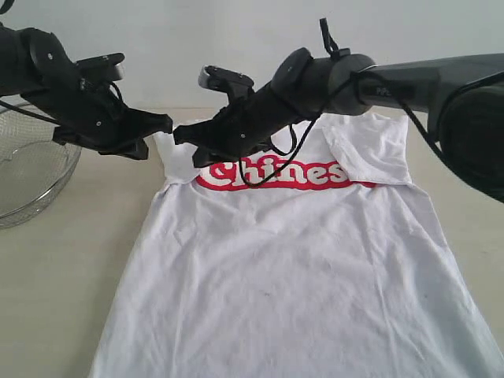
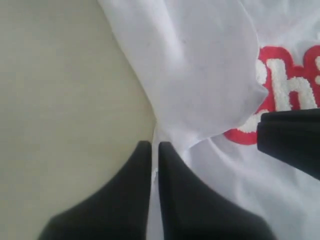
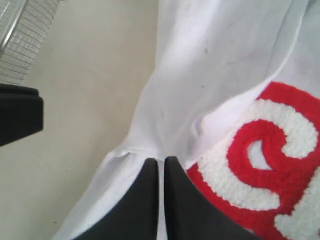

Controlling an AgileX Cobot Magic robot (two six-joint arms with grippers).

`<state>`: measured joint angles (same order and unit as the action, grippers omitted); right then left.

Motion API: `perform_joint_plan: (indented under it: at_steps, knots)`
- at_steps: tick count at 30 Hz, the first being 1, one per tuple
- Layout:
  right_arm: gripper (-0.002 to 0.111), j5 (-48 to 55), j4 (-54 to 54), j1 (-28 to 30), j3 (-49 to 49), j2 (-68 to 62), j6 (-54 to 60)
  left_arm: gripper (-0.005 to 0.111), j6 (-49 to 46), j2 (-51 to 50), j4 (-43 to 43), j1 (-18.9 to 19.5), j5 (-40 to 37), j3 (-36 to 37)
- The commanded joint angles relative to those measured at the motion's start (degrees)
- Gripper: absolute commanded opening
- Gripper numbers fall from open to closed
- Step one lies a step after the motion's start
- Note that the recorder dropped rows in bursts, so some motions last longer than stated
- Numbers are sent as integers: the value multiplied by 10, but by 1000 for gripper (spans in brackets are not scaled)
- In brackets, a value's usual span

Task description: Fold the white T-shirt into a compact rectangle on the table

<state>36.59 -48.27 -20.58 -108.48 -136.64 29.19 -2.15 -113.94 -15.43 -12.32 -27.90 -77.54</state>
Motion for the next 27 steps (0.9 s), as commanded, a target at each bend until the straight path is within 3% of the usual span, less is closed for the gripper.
perform_joint_plan:
  at_steps: [1,6,14,27]
  knots:
    - [0,7,91,1,-6,0,-62,5,-1,3,-9,-4,6,3]
    - [0,22,148,1,-6,5,-113,5,-1,3,-6,-4,7,3]
    - [0,-12,-38,0,-19,55,10,5,-4,3,-7,-4,16,3]
    - [0,-46,-31,1,-70,-13,-30,5,-4,3,-49,-4,-4,3]
